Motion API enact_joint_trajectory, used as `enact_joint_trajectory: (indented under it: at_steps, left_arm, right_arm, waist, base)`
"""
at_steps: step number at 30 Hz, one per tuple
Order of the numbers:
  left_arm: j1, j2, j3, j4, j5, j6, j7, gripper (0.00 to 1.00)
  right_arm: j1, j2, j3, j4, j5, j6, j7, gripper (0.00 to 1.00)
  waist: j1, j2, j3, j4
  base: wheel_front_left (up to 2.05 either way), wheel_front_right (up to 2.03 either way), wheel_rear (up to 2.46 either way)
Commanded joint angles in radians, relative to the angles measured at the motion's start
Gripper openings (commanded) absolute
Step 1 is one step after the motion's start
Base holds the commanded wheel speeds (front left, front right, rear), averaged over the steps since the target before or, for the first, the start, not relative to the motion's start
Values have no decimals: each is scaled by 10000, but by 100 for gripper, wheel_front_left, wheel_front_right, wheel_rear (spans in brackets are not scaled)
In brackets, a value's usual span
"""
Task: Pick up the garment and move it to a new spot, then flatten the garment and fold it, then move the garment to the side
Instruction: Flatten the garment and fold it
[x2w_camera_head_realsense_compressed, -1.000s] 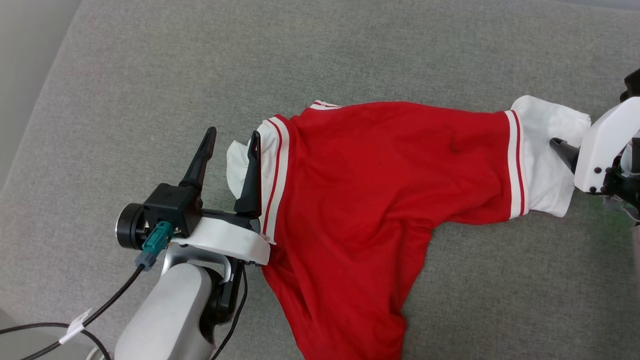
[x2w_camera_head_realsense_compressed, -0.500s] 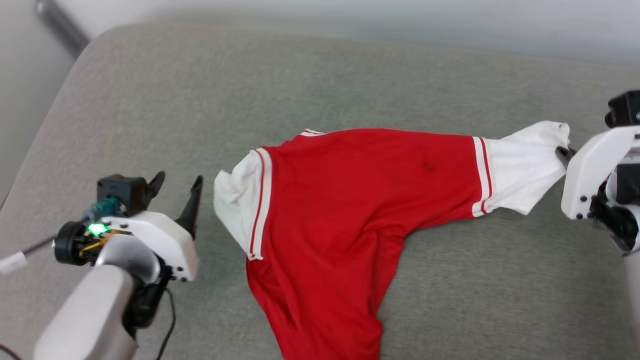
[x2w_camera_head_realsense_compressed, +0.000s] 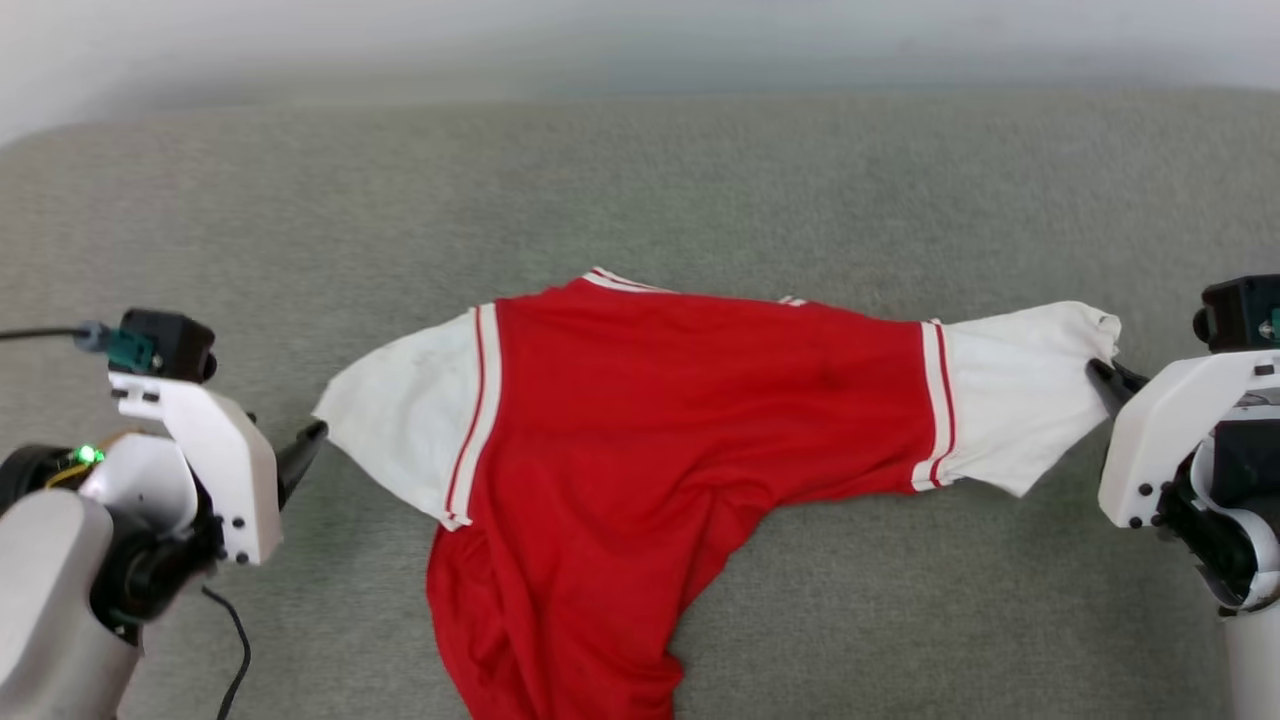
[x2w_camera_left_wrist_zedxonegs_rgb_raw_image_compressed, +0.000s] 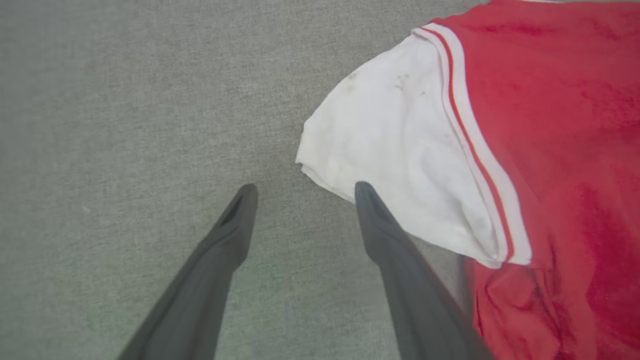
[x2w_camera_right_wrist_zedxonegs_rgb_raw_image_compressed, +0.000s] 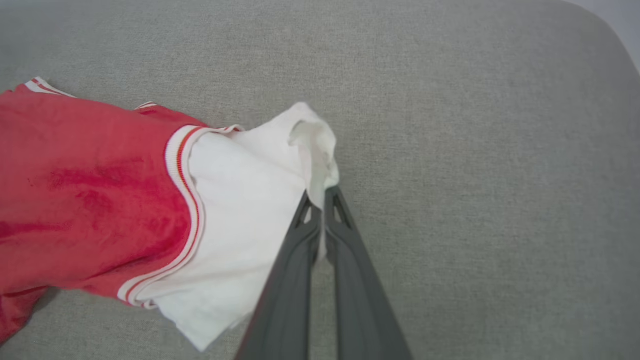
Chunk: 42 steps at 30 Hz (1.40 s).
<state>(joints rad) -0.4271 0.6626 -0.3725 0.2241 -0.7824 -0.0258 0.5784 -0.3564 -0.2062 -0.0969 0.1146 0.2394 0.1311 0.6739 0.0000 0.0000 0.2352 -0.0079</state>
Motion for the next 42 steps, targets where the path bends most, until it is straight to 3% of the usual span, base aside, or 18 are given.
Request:
enact_joint_trajectory:
  at_steps: [1,12,13,14,17,22,33,37,42]
  left_arm:
    - [-252,44,38,53,-81,-48,103,100]
    - [-1590,-521,-635,1861,-521,-484,1674,98]
    - [-1589,-606,-769,2112,-540,-529,1876,55]
    - [-1494,-1037,-1082,2658,-797,-641,2389,0]
    - [-1642,-1143,-1188,2917,-682,-725,2118,0]
    - [-2327,-1080,-1099,2906,14,-674,763,0]
    - [-3812,-1376,-1080,3020,1487,297,-1446,0]
    - [-4647,-1828,-1164,3435,1879,551,-2073,0]
    - [-5881,-2323,-1174,4453,2156,557,-2879,0]
  right_arm:
    - [126,58,5,-107,-11,-7,-35,0]
    - [-278,381,224,-78,51,-7,-252,0]
    - [-305,384,236,-53,70,-7,-279,0]
    - [-333,368,258,18,130,-7,-350,0]
    - [-358,290,290,33,156,-7,-556,0]
    - [-454,79,294,237,67,-8,-876,0]
    - [-1391,-334,109,1669,108,-8,-958,0]
    - [-2158,-633,132,2461,-145,-8,-1158,0]
    - [-3670,-800,444,3471,-337,-10,-1680,0]
  waist:
    - [0,0,449,-364]
    - [0,0,1246,-843]
    - [0,0,1259,-859]
    - [0,0,1247,-855]
    - [0,0,1129,-796]
    - [0,0,611,-573]
    - [0,0,-767,-74]
    - [0,0,-1076,92]
    - [0,0,-1145,72]
  base:
    - [0,0,0]
    - [0,0,0]
    - [0,0,0]
    - [0,0,0]
    - [0,0,0]
    - [0,0,0]
    - [0,0,0]
    - [0,0,0]
    - [0,0,0]
